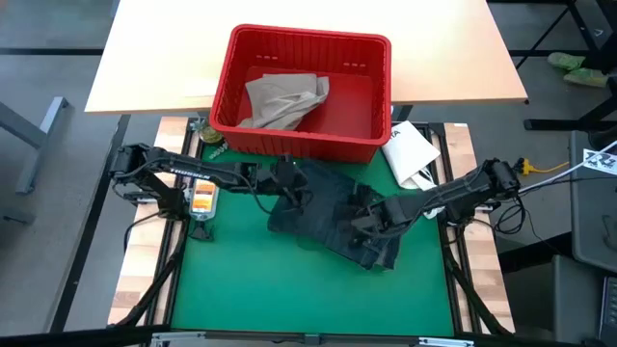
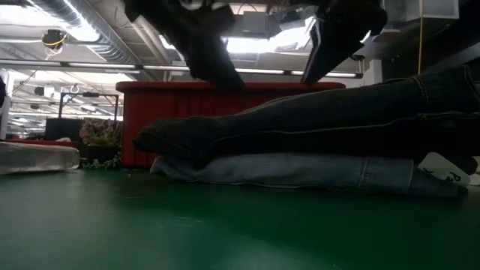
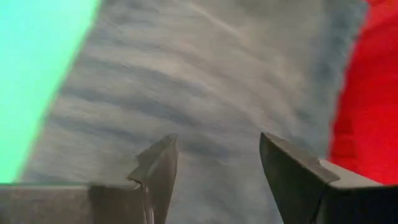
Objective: Fold Laundry from Bin
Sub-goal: Stack the dark blue pants on top of the folded blue pants, then fold the gray shorts
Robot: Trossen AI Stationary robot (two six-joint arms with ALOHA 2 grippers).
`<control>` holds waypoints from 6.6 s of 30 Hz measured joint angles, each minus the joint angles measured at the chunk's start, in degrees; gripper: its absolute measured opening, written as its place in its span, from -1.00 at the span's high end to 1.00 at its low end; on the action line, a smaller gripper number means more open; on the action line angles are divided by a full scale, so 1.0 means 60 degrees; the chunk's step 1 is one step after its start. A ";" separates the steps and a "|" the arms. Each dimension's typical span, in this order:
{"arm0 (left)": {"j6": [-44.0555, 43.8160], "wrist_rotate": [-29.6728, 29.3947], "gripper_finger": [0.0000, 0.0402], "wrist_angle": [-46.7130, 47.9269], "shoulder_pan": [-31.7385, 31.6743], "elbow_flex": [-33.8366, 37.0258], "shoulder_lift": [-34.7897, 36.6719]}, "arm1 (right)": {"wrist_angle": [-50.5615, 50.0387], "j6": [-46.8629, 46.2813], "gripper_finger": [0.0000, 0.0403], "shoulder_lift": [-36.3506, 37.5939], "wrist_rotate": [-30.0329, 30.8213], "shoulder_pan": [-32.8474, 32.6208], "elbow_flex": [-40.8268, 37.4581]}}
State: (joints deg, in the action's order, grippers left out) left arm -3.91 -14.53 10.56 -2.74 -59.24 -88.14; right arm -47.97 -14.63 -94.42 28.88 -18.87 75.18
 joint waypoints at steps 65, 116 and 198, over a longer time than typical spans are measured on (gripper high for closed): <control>-0.0823 0.0340 0.25 0.3083 0.1538 0.0007 -0.0353 | -0.4164 -0.2278 -0.12 -0.2077 -0.0084 -0.1917 0.0228; -0.1289 0.0877 0.25 0.1403 0.2590 0.0012 -0.0210 | -0.6443 -0.4153 -0.12 0.1931 0.1810 -0.0771 -0.0854; 0.2281 0.2415 0.25 0.1332 -0.6838 -0.3548 -0.2228 | -0.0014 0.0533 -0.12 0.2154 0.1457 0.0086 -0.1781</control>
State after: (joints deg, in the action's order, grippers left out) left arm 9.78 -0.04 18.55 -43.77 -80.53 -101.50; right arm -48.05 -11.43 -81.49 37.62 -18.35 64.49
